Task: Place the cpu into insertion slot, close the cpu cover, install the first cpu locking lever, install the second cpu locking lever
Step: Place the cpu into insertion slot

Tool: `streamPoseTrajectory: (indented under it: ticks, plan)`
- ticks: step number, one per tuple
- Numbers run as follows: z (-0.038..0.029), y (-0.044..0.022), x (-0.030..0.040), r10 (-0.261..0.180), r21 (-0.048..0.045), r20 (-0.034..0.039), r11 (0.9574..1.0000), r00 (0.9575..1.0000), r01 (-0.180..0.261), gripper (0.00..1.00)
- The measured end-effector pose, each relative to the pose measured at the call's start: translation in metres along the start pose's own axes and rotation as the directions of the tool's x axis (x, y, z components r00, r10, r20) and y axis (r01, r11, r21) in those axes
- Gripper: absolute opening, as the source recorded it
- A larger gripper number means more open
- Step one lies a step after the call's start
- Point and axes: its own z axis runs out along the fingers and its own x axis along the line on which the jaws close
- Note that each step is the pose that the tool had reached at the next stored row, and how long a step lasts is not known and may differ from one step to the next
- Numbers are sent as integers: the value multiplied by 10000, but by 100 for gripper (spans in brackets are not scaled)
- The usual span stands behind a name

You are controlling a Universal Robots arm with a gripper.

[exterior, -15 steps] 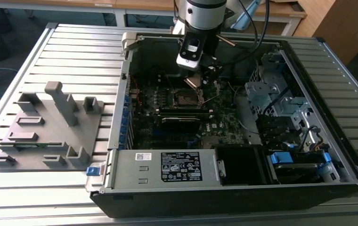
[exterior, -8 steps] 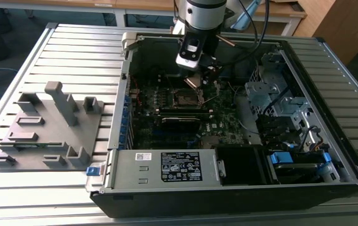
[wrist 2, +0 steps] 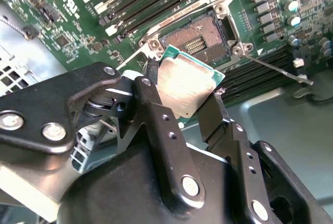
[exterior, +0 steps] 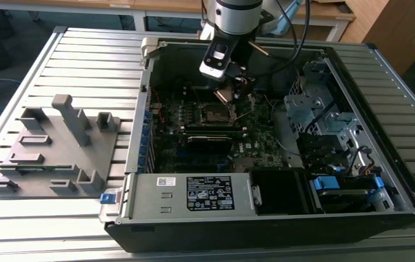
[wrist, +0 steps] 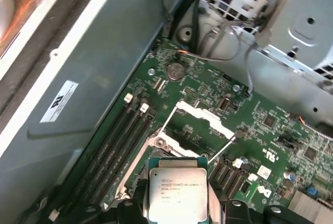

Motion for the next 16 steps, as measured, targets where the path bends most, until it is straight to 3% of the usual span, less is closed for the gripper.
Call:
streamPoseTrajectory:
  ticks: [3, 16]
  plan:
    - [1, 0, 0, 359, 1, 33, 9994, 9994, -359, 54]
    - [1, 0, 0, 388, 0, 36, 9992, 9992, -388, 54]
